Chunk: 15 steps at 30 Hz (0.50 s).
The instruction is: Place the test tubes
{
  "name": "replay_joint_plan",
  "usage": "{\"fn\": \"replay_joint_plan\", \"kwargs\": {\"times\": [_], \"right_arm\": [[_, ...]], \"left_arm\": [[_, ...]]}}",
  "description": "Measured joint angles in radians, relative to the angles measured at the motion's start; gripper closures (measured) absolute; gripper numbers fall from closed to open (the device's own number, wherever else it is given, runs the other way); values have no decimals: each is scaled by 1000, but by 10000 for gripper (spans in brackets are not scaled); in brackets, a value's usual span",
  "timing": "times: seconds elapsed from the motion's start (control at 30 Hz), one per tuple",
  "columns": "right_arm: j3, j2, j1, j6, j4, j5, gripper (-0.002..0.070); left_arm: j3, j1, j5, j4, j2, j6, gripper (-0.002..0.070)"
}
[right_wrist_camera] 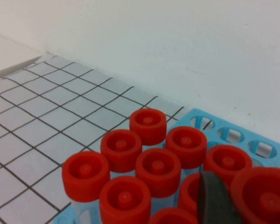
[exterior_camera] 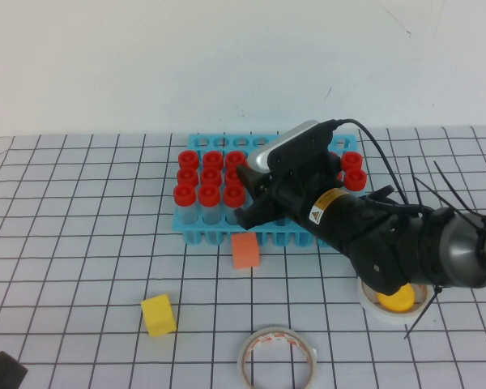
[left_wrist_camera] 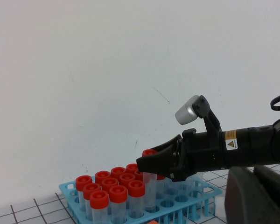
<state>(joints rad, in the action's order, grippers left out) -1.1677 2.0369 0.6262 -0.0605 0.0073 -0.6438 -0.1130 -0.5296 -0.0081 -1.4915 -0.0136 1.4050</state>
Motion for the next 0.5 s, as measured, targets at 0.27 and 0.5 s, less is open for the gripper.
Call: {"fn": "replay_joint_plan", "kwargs": {"times": [0.27,0.5], "right_arm": [[0,-24,0,0,0,52,397],[0,-26,0,0,0,61,397]], "left_arm": [[0,0,0,0,0,0,676],[0,0,0,0,0,0,676]]}}
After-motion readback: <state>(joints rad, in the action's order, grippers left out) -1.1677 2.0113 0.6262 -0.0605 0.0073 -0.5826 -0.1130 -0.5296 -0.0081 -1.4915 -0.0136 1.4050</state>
